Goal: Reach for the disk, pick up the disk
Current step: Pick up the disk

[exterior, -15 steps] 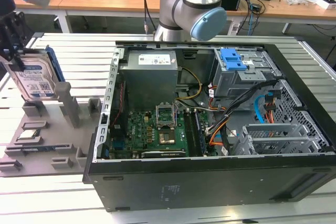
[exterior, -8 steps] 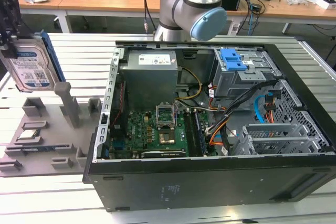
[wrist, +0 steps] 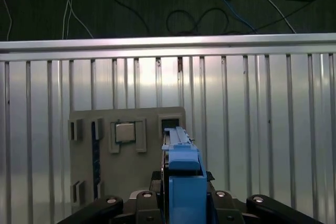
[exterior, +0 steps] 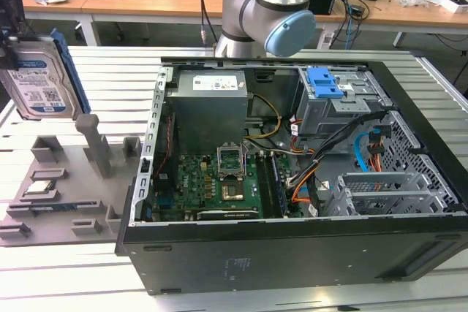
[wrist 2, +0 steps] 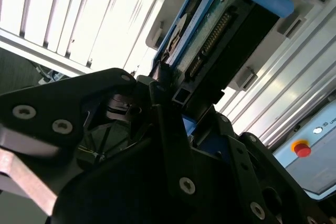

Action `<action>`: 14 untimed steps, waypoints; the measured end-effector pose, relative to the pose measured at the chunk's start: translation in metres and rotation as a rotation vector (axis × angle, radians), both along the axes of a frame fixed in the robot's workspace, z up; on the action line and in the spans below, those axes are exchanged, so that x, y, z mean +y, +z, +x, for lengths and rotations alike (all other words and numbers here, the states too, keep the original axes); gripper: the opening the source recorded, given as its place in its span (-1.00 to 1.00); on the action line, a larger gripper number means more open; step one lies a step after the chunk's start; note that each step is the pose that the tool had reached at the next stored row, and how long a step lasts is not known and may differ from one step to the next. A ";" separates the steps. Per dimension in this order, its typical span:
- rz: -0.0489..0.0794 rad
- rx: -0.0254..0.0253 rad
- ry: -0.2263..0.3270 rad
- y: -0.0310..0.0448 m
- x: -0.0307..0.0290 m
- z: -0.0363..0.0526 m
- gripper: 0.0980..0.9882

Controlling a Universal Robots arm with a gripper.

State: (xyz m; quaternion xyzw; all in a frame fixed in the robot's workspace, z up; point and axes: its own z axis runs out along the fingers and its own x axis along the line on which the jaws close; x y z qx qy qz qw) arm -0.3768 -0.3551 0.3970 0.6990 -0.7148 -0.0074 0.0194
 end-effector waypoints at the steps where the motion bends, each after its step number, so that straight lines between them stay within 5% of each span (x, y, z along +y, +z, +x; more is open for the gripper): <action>1: 0.000 0.0000 0.000 0.0033 0.0001 0.0001 -0.40; 14: 0.000 0.0008 0.000 0.0347 0.0012 0.0014 -0.40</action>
